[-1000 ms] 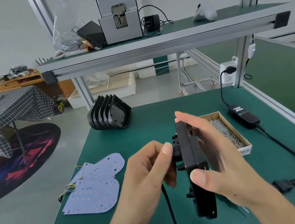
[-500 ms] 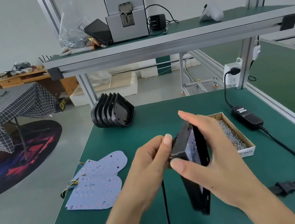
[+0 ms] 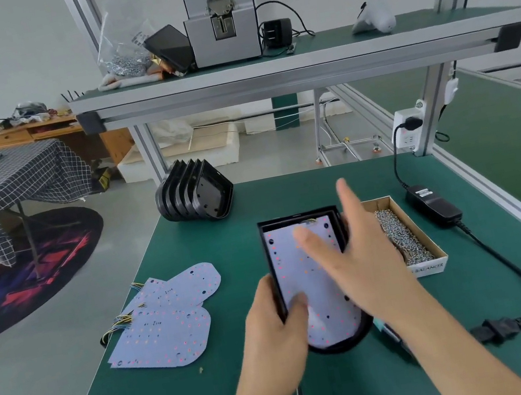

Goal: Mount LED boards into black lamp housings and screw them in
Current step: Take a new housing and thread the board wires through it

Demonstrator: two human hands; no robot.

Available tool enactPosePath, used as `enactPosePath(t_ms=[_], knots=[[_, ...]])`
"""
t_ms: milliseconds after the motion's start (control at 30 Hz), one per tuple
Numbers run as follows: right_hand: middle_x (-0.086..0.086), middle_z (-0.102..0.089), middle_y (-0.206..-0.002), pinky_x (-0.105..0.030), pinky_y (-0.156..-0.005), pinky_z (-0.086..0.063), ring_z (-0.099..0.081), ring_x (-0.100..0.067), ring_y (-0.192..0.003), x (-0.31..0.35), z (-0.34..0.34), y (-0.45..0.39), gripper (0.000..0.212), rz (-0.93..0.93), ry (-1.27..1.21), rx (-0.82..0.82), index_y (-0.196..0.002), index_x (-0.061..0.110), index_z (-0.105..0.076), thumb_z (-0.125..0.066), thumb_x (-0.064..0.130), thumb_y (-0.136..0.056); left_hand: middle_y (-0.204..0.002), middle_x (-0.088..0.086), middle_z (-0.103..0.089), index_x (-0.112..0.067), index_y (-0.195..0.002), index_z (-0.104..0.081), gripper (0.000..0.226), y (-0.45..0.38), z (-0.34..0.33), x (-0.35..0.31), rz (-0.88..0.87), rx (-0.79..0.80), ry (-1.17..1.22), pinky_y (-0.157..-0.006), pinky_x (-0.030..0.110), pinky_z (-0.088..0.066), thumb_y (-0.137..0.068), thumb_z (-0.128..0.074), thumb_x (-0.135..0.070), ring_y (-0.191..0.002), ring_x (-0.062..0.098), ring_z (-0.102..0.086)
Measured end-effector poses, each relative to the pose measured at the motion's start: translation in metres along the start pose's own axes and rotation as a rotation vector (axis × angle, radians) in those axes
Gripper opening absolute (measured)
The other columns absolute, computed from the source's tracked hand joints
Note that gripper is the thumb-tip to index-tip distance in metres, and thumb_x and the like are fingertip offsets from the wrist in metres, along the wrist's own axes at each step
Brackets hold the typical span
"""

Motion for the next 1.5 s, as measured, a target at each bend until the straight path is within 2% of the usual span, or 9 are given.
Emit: enactPosePath(t_ms=[67, 133, 233, 400, 533, 1033, 1267, 1367, 1500], knots=[[0.018, -0.058, -0.139, -0.033, -0.106, -0.044, -0.055, 0.002, -0.126, -0.022, 0.012, -0.001, 0.094, -0.034, -0.002, 0.008, -0.161, 0.041, -0.024, -0.071, 0.069, -0.084, -0.116, -0.008, -0.076, -0.038, -0.112, -0.068, 0.023, -0.009, 0.006, 0.016, 0.092, 0.024, 0.159, -0.098, 0.037, -0.055, -0.093, -0.059, -0.028, -0.111, 0.016, -0.071], [0.016, -0.074, -0.11, -0.024, -0.086, -0.052, -0.067, 0.005, -0.098, -0.046, 0.01, 0.001, 0.052, -0.098, 0.03, 0.077, -0.134, 0.033, -0.058, -0.076, 0.051, -0.088, -0.121, 0.0, -0.076, -0.024, -0.121, -0.069, 0.029, -0.016, 0.007, 0.029, 0.147, 0.041, 0.236, -0.105, 0.05, -0.052, -0.093, -0.061, -0.026, -0.117, 0.026, -0.07], [0.019, -0.079, -0.094, -0.011, -0.069, -0.051, -0.073, 0.002, -0.086, -0.075, -0.012, 0.009, 0.013, -0.14, -0.111, 0.163, -0.105, 0.024, -0.075, -0.077, 0.02, -0.092, -0.123, 0.003, -0.076, -0.014, -0.126, -0.065, 0.037, -0.027, 0.001, 0.045, 0.199, 0.076, 0.249, -0.107, 0.05, -0.052, -0.091, -0.063, -0.023, -0.118, 0.027, -0.07], [0.017, -0.079, -0.098, -0.028, -0.08, -0.057, -0.075, -0.003, -0.09, -0.1, -0.026, 0.005, 0.017, -0.209, -0.185, 0.091, -0.107, 0.024, -0.074, -0.074, 0.013, -0.094, -0.124, -0.001, -0.075, -0.015, -0.13, -0.058, 0.052, -0.038, -0.005, 0.057, 0.206, 0.143, 0.137, -0.101, 0.043, -0.056, -0.082, -0.075, -0.02, -0.117, 0.022, -0.07], [0.019, -0.078, -0.105, -0.027, -0.084, -0.059, -0.075, -0.004, -0.098, -0.097, -0.036, 0.002, 0.025, -0.157, -0.192, 0.127, -0.113, 0.029, -0.072, -0.075, 0.013, -0.094, -0.114, -0.012, -0.077, -0.022, -0.123, -0.06, 0.046, -0.047, 0.005, 0.057, 0.147, 0.086, 0.067, -0.088, 0.027, -0.058, -0.079, -0.073, -0.022, -0.108, 0.011, -0.073], [0.018, -0.078, -0.107, -0.03, -0.089, -0.057, -0.074, -0.003, -0.099, -0.11, -0.038, 0.007, 0.025, -0.124, -0.164, 0.098, -0.115, 0.026, -0.073, -0.074, 0.011, -0.095, -0.111, -0.011, -0.078, -0.024, -0.117, -0.066, 0.041, -0.039, 0.004, 0.069, 0.212, 0.072, 0.1, -0.091, 0.037, -0.059, -0.08, -0.077, -0.038, -0.104, 0.011, -0.075], [0.022, -0.078, -0.1, -0.027, -0.084, -0.058, -0.073, 0.001, -0.093, -0.115, -0.047, 0.021, 0.014, -0.178, -0.138, 0.064, -0.109, 0.028, -0.076, -0.074, 0.028, -0.096, -0.097, -0.012, -0.079, -0.023, -0.105, -0.071, 0.03, -0.035, 0.008, 0.069, 0.234, -0.03, 0.019, -0.086, 0.044, -0.063, -0.08, -0.071, -0.039, -0.091, 0.011, -0.076], [0.021, -0.076, -0.09, -0.022, -0.071, -0.051, -0.07, 0.001, -0.082, -0.112, -0.044, 0.021, 0.017, -0.157, -0.085, -0.049, -0.099, 0.027, -0.074, -0.068, 0.042, -0.097, -0.097, -0.014, -0.079, -0.025, -0.104, -0.071, 0.026, -0.031, 0.008, 0.069, 0.223, -0.025, 0.016, -0.083, 0.039, -0.063, -0.081, -0.072, -0.038, -0.09, 0.009, -0.076], [0.02, -0.07, -0.081, -0.015, -0.06, -0.04, -0.063, -0.004, -0.073, -0.107, -0.044, 0.022, 0.018, -0.089, -0.012, -0.136, -0.083, 0.028, -0.066, -0.065, 0.036, -0.099, -0.099, -0.015, -0.079, -0.027, -0.105, -0.073, 0.025, -0.023, 0.01, 0.069, 0.22, -0.039, 0.073, -0.079, 0.029, -0.06, -0.082, -0.073, -0.036, -0.093, 0.007, -0.076]])
Point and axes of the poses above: each hand's wrist, its own y-axis away from the middle knuckle, its own z-axis out of the back of the hand, x = y × z, the point moved 7 cm from there along -y, towards the middle knuckle
